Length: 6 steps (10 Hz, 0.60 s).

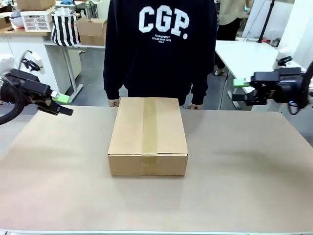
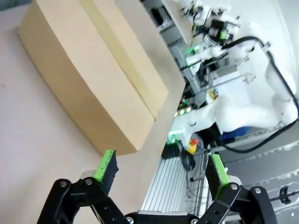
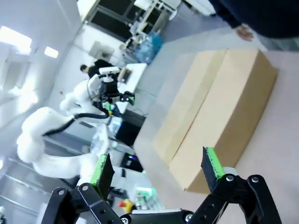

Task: Pack the gift set into the box.
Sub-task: Press and hold the closed box until the human finishes sealing it.

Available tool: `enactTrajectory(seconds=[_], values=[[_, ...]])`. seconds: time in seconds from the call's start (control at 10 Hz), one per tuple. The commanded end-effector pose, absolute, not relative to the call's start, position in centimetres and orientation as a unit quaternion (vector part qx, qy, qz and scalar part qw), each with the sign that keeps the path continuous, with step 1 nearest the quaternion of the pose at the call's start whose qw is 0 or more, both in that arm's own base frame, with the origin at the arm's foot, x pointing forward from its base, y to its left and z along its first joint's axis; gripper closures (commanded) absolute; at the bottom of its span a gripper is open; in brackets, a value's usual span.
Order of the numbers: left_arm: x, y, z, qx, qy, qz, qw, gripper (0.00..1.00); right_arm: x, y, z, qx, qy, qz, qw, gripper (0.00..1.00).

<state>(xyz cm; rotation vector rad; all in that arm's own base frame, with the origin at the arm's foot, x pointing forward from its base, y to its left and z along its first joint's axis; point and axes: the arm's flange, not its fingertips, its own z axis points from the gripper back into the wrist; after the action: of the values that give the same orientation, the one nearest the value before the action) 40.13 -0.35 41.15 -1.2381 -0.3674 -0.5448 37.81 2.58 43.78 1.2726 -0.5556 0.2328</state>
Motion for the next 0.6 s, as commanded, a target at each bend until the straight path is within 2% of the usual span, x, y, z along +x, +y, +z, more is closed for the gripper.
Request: enactTrajectory(seconds=[0.0,0.1,0.5], values=[[39.9,-0.3,41.2,-0.556,-0.158,-0.265,0.772,0.0,38.6,2.2,40.9,0.564,-0.202,0.116,0.792,0.0],[39.9,-0.3,41.2,-0.556,-0.158,-0.265,0.772,0.0,37.8,2.6,43.8,0.585,-0.255,0.107,0.762,0.0],[39.9,-0.3,41.2,-0.556,-0.158,-0.265,0.772,0.0,37.8,2.6,43.8,0.585,-0.255,0.107,0.762,0.0]])
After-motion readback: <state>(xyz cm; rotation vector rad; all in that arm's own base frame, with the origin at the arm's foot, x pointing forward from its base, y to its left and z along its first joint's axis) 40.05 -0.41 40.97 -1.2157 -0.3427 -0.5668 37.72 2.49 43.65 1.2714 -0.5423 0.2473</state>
